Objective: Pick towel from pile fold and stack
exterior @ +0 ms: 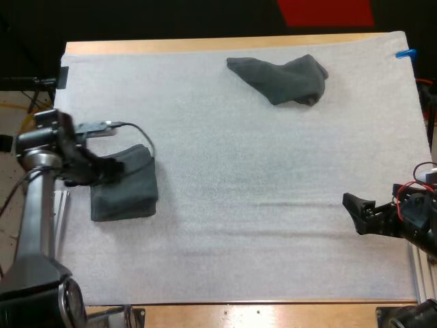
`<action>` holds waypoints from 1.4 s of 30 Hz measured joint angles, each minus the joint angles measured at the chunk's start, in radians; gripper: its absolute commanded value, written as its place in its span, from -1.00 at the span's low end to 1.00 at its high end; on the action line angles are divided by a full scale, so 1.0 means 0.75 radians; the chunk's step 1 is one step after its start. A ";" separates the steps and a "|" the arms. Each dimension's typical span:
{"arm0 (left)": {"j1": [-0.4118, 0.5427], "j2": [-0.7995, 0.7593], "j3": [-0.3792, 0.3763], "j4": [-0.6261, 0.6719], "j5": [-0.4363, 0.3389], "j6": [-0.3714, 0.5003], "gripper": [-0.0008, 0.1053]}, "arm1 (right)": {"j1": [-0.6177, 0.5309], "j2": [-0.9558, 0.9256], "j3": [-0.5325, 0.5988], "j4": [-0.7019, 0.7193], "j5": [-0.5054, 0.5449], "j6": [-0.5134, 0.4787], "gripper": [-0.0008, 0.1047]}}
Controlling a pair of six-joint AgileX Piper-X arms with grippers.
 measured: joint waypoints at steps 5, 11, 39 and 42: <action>-0.167 -0.003 0.080 -0.110 -0.086 -0.009 0.21 | 0.000 0.007 0.000 0.000 0.000 0.005 0.78; -0.211 0.034 0.238 -0.231 -0.211 -0.063 0.21 | 0.000 0.008 0.000 0.000 0.000 0.075 0.78; -0.211 -0.803 0.138 -0.033 -0.153 -0.073 0.21 | 0.000 0.163 0.001 -0.074 -0.133 0.011 0.78; -0.211 -0.908 0.138 -0.016 -0.153 -0.073 0.21 | 0.000 0.225 0.007 -0.100 -0.075 -0.030 0.78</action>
